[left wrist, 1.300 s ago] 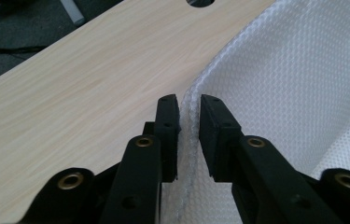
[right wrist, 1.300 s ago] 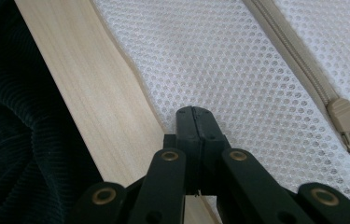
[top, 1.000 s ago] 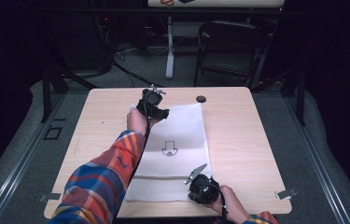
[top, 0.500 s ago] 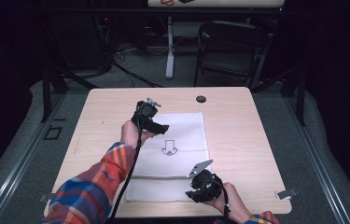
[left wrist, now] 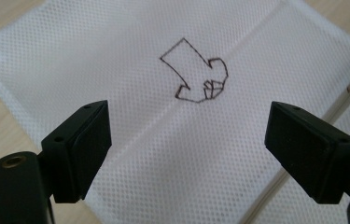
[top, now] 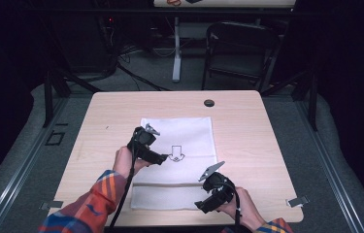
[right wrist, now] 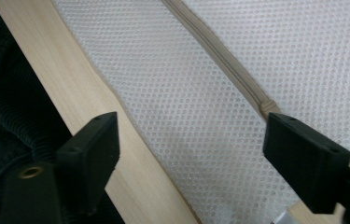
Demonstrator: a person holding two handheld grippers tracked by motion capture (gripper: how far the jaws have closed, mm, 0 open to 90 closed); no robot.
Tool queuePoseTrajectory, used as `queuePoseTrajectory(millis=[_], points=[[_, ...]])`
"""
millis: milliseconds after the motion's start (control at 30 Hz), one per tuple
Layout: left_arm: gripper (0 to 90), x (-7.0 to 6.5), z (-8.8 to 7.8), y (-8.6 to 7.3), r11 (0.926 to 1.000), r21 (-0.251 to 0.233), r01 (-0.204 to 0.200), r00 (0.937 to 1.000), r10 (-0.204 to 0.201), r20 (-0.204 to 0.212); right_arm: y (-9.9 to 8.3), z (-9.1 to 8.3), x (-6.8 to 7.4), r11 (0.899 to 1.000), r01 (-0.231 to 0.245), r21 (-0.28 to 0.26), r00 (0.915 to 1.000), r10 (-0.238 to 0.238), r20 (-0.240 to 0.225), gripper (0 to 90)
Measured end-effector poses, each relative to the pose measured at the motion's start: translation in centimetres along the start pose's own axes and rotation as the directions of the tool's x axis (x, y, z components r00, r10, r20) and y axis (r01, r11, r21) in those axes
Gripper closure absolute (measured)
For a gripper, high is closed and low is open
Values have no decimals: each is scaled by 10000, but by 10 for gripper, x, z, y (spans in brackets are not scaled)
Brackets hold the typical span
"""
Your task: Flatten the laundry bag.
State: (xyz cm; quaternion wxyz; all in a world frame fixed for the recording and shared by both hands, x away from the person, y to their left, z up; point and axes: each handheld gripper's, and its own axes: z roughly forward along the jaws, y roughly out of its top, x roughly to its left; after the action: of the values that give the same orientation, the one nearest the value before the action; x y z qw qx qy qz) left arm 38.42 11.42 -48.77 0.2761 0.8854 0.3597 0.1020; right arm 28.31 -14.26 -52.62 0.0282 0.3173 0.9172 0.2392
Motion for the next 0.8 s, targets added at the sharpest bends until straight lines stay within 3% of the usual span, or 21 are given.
queuePoseTrajectory(millis=[200, 300, 467, 800], points=[[136, -9, 0, -18, 9999, -42, 115, 9988, -113, 470, -4, -1, -6, 9997, -170, 149, 9997, 173, -197, 56], [120, -15, 0, -22, 9997, 219, -117, 9979, 103, 638, -6, -3, -10, 9994, -281, 222, 9996, 282, -53, 14], [114, -22, 1, -24, 9993, 241, -275, 9955, 252, 915, -10, -4, -17, 9981, -580, 201, 9980, 575, 257, 0], [102, -31, 6, -26, 9979, 481, -426, 9936, 373, 1069, -14, -5, -29, 9966, -777, 272, 9969, 773, 153, 0]])
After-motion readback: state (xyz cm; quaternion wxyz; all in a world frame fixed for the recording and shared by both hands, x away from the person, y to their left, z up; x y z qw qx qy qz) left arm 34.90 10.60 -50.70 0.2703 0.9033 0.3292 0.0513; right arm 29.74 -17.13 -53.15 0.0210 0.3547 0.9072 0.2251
